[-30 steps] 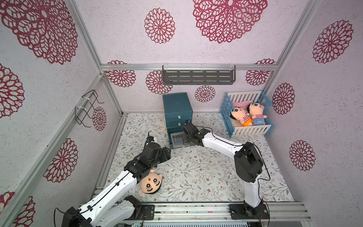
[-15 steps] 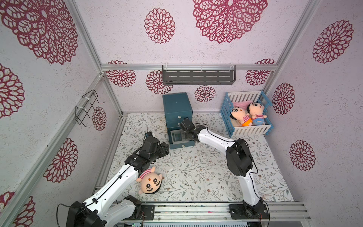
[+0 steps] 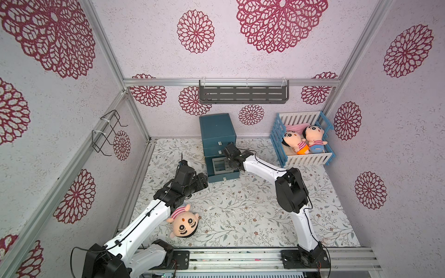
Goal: Place the brooch boxes into the drawer by color
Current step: Place the brooch box in the drawer.
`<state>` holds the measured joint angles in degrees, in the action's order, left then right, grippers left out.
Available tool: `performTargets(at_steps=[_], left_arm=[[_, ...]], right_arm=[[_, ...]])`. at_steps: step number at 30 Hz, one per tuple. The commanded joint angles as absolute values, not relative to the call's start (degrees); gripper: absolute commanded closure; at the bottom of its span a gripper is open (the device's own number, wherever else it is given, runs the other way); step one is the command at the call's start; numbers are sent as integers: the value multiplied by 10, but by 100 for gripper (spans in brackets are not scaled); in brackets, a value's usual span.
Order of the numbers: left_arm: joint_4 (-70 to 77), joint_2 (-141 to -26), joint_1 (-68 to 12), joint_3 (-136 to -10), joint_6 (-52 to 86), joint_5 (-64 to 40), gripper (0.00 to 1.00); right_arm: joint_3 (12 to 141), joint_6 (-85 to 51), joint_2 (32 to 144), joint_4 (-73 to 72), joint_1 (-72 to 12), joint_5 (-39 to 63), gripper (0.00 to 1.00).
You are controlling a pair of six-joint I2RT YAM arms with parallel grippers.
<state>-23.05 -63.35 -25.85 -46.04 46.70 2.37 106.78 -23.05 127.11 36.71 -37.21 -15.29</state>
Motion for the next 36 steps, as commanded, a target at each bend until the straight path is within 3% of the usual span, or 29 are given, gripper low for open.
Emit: performTargets(at_steps=[1, 29, 36], left_arm=[[-212, -643, -253, -476, 458, 18, 25], [-197, -663, -253, -485, 463, 13, 25], [-194, -670, -253, -492, 464, 12, 24]], right_arm=[[1089, -216, 1273, 345, -367, -163, 100], [1063, -210, 1307, 289, -367, -192, 100], [1066, -215, 1310, 296, -367, -183, 76]])
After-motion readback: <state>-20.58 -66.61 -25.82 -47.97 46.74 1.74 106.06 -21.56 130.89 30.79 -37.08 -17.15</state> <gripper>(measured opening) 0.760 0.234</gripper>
